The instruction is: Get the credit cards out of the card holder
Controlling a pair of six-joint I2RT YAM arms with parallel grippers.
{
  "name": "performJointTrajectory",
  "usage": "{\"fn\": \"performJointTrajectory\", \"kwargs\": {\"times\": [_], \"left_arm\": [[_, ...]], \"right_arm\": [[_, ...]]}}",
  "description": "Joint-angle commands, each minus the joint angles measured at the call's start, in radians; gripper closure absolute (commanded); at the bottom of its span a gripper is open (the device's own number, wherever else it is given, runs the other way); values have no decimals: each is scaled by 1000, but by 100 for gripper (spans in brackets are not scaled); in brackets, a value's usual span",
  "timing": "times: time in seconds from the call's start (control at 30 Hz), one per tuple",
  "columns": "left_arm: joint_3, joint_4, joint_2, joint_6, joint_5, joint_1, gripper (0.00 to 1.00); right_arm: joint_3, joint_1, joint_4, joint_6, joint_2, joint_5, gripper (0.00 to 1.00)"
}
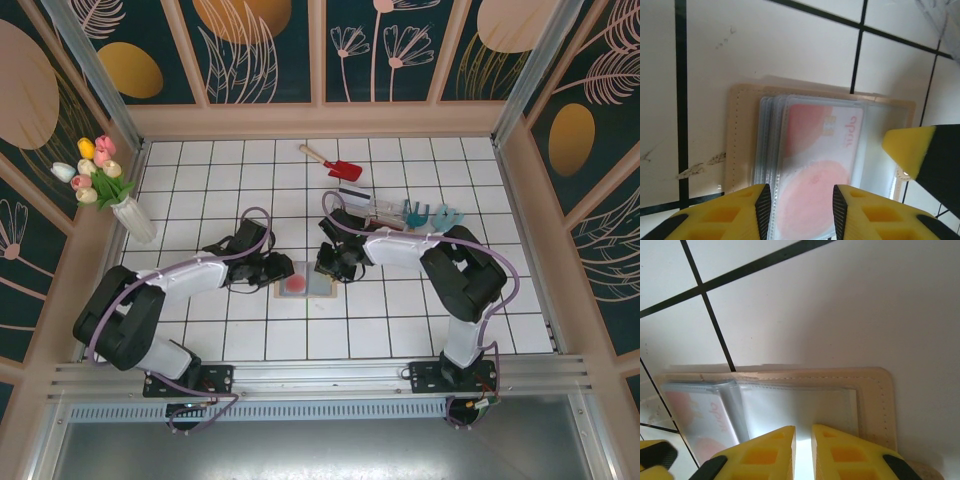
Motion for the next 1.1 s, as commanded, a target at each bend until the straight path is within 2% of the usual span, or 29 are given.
{"fn": "performJointTrajectory", "kwargs": {"times": [0.0, 0.17, 0.27, 0.33, 0.53, 0.8, 1.07], "left_arm": [[16, 8, 39, 19, 24, 0, 59], [26, 12, 58, 26, 35, 0, 59], [26, 12, 56, 28, 35, 0, 65], [33, -2, 46, 33, 18, 1, 65], [66, -74, 6, 48, -52, 0, 59], [41, 11, 17, 24, 44, 0, 62], [49, 3, 47, 26, 48, 0, 56]], "right_arm": [[28, 8, -50, -21, 24, 11, 82], [31, 8, -54, -24, 32, 7, 82], [30, 8, -55, -24, 35, 2, 82], [30, 8, -56, -24, 38, 2, 82], [31, 9, -56, -27, 45, -1, 82], [26, 9, -55, -29, 47, -3, 82], [23, 9, -44, -27, 48, -18, 82]]}}
